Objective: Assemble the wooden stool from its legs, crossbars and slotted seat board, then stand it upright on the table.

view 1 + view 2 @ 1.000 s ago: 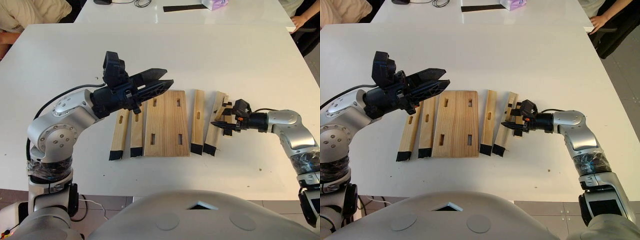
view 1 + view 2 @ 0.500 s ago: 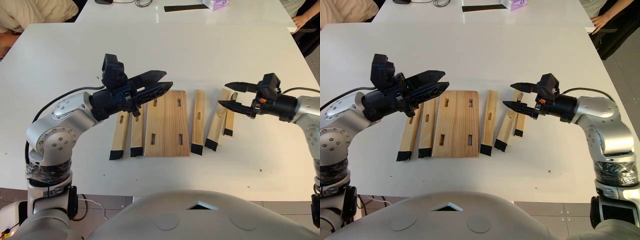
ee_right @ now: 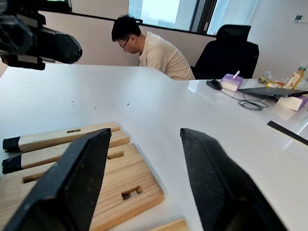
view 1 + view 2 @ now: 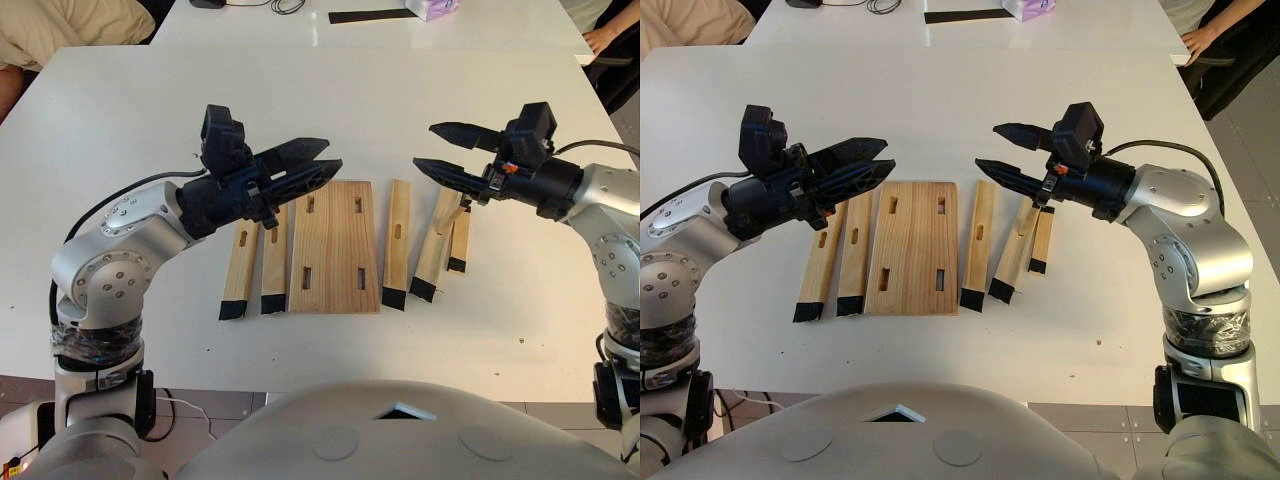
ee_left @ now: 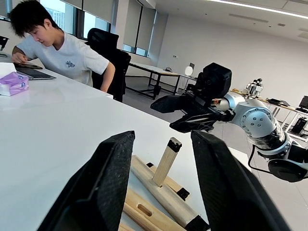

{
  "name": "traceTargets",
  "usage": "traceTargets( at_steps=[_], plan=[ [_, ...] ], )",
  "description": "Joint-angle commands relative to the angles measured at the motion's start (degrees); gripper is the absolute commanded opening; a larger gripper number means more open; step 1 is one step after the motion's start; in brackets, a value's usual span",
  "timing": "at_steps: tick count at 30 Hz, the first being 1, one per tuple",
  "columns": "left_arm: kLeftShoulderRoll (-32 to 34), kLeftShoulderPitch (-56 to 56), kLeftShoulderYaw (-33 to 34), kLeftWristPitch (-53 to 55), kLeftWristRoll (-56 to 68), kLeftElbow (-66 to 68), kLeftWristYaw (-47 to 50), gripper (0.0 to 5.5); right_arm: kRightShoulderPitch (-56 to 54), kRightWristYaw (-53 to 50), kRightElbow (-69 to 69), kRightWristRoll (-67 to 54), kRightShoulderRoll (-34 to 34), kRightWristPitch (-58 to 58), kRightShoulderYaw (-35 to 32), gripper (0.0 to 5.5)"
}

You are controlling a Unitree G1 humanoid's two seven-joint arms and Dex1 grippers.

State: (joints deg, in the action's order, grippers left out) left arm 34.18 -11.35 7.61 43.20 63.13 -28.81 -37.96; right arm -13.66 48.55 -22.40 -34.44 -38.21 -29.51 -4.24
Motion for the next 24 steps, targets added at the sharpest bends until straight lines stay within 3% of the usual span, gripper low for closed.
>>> traceTargets(
  at_steps=[1, 5, 12, 20, 24],
  plan=[
    [1.3, -2.25, -1.0, 1.04, -1.2, 1.31, -1.54, 2.18, -3.42, -2.69, 0.85, 0.83, 2.11, 0.63, -0.13, 2.69],
    [1.76, -3.81, -1.54, 1.42, -1.75, 3.04, -3.0, 2.18, -2.63, -4.23, 0.47, 1.35, 3.49, 1.23, -0.36, 2.69],
    [2.72, -5.85, -2.09, 2.32, -2.41, 5.06, -5.56, 2.18, 9.52, -3.93, 12.55, 8.6, 6.59, 9.53, 2.34, 2.69],
    [2.79, -5.68, -1.14, 2.9, -2.9, 5.37, -6.45, 2.18, 0.32, -19.0, -6.17, -16.66, 12.3, -4.38, -7.09, 2.69],
    [2.06, -3.94, -0.53, 2.45, -2.94, 4.0, -5.11, 2.18, -1.37, -25.12, -14.65, -29.34, 10.2, -9.43, -9.17, 2.69]
  ],
)
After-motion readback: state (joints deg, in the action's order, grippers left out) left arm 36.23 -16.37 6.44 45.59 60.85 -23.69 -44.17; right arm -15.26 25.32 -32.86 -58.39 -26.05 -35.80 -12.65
